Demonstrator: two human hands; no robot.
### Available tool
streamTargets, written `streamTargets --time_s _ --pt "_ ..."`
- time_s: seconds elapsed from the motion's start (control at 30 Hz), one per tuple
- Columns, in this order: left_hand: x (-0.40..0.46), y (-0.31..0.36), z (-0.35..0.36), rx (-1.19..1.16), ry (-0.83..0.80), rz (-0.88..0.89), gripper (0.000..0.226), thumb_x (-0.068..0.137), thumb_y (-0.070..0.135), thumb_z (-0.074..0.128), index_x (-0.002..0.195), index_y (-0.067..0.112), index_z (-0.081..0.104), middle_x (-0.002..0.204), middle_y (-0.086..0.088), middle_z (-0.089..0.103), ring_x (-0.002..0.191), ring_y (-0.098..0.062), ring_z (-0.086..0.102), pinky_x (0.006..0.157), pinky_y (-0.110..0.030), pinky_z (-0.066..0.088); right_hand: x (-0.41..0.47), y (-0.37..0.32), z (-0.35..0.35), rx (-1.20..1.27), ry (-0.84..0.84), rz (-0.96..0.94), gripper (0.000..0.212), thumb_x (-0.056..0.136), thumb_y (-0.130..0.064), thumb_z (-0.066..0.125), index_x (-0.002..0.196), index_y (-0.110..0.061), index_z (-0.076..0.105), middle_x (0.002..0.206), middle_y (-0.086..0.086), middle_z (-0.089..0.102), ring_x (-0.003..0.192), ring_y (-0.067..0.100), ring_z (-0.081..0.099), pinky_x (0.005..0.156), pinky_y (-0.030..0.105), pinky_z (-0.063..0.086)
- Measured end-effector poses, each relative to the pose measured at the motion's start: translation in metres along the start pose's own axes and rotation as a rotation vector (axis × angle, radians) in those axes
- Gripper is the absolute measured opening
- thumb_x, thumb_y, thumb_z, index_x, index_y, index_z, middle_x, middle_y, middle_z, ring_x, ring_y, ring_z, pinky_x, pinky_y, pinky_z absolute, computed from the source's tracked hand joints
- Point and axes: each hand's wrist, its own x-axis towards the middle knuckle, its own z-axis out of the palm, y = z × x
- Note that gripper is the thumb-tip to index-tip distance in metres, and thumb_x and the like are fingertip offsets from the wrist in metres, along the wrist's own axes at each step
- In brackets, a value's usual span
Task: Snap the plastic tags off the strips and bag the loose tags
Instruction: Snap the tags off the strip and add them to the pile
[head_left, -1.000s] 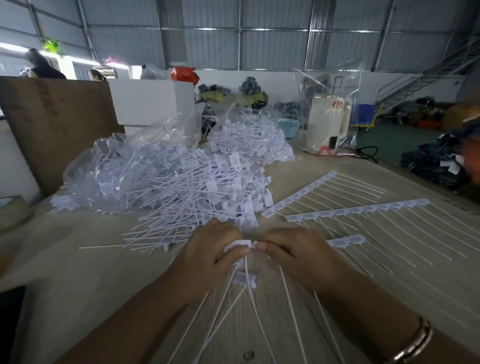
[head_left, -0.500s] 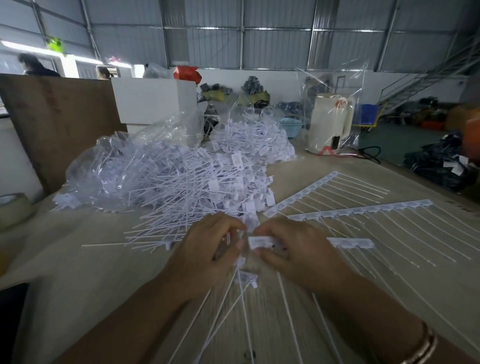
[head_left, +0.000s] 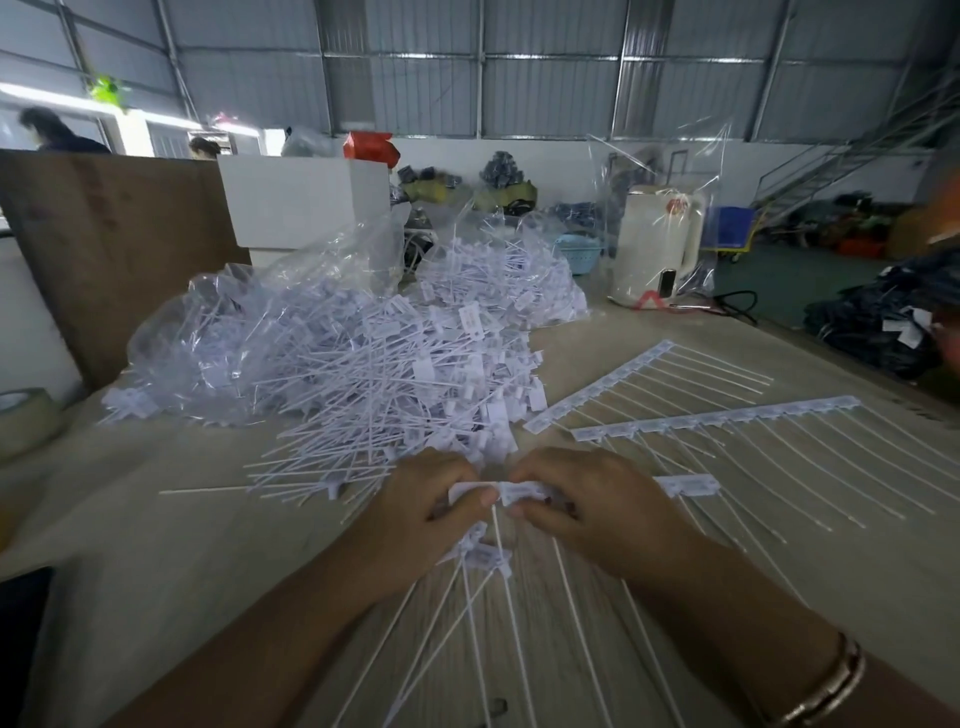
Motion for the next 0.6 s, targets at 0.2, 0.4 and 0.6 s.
streamTargets --time_s 0.2,0.4,0.6 --pt "0.002 -0.001 -0.004 0.084 -0.040 0.117 0.042 0.086 0.036 0.047 0.071 0.000 0.062 0.068 -0.008 0.056 0.070 -0.013 0.046 0.068 -0.032 0.037 -0.002 0.001 0.005 0.064 -0.016 0.001 0.028 0.092 -0.050 0.035 0.106 -0.038 0.055 0.082 -0.011 0.066 0.071 0.006 0.058 0.059 0.021 0.033" --pt "0.004 0.000 -0.008 -0.013 0.001 0.090 0.040 0.089 0.032 0.044 0.072 -0.001 0.061 0.068 -0.008 0.055 0.070 -0.017 0.048 0.071 -0.034 0.039 0.003 0.005 -0.002 0.256 0.053 0.145 0.036 0.093 -0.054 0.033 0.102 -0.036 0.063 0.076 -0.019 0.061 0.073 -0.003 0.058 0.066 0.021 0.043" --pt "-0.001 -0.010 -0.011 0.232 0.009 0.072 0.022 0.090 0.025 0.050 0.079 0.009 0.061 0.080 0.004 0.054 0.076 -0.014 0.051 0.072 -0.035 0.043 -0.009 0.017 -0.016 0.177 0.124 0.270 0.019 0.081 -0.058 0.043 0.090 -0.045 0.054 0.071 -0.018 0.058 0.066 -0.004 0.054 0.057 0.019 0.042"
